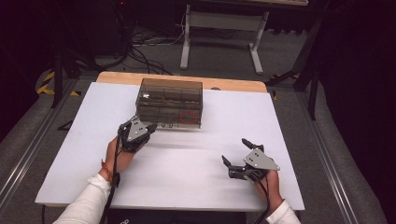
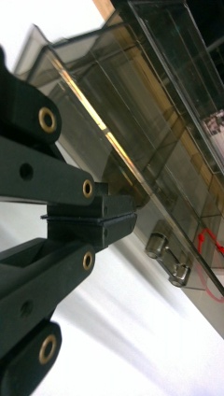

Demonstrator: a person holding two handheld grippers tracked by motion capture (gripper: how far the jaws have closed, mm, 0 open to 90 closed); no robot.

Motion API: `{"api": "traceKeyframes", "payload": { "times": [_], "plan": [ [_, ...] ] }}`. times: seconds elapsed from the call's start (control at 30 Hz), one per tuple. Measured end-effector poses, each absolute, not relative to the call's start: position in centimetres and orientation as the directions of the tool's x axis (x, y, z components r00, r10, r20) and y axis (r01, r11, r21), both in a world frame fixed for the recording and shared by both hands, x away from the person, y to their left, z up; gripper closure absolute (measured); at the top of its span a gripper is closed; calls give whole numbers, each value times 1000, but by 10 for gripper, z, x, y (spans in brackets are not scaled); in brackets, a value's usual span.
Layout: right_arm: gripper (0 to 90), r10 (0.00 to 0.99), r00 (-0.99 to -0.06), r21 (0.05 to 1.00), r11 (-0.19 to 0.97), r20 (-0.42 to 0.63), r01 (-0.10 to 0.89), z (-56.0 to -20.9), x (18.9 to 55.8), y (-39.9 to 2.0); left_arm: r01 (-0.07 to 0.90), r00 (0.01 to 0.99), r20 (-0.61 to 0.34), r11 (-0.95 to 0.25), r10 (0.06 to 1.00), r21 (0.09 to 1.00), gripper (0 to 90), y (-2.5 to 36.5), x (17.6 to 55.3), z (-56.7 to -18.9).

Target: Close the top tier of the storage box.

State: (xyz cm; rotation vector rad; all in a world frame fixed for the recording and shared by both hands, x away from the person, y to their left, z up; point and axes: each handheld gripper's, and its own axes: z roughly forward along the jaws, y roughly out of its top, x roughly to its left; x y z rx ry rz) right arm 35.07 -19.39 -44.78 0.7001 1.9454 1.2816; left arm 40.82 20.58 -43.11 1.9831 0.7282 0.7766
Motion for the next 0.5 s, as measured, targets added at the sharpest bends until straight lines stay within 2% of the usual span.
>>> {"api": "traceKeyframes", "payload": {
  "times": [0.5],
  "plan": [
    [89,745,-615,924,377,-260,67,-449,348,-194,188,634,254,-464,730,865,896,195,417,-431]
  ]
}}
